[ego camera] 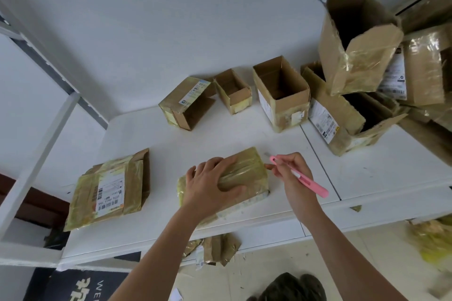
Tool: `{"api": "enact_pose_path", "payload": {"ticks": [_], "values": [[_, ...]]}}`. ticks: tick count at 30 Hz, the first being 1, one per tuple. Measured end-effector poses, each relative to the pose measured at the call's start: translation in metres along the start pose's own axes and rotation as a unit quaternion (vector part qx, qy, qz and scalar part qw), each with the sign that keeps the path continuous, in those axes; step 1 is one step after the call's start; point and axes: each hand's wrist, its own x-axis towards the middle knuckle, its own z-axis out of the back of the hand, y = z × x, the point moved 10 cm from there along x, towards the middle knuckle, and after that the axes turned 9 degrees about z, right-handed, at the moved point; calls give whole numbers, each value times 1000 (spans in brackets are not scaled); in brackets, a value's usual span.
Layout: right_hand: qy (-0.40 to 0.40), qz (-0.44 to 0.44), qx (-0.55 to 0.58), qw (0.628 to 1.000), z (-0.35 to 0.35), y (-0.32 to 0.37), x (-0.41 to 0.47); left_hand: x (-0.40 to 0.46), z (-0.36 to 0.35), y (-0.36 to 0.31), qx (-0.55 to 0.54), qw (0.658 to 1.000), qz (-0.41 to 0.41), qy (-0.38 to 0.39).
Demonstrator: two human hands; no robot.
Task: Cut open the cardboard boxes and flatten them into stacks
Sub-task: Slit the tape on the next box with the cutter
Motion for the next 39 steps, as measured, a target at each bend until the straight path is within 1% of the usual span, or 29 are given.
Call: {"api": "enact_pose_path", "payload": {"ticks": [3,7,10,18,23,27,32,36,39], "values": [[27,-1,-21,999,-2,-1,4,-3,1,-2,10,1000,-2,-26],[39,-12,-41,998,-8,-5,7,-4,3,-3,2,999,-3,-34],[37,-17,-45,998,-9,-6,9,-5,5,-4,-2,999,0,-34],[74,-42,-59,995,-10,-13,21,-2,3,-1,1,1000,8,-24],[109,-30,-96,989,-7,-5,20,-3,2,0,5,1000,11,-25],[137,-24,-115,983,-5,-4,13,-4,0,-3,8,1000,10,-11],[138,-8,-110,984,1,0,3,-6,0,-4,6,1000,3,-3],[122,5,-106,987,6,1,-3,-6,0,-5,5,1000,-2,-2],[123,18,-120,985,11,2,-7,-7,0,-5,0,1000,-6,1]]}}
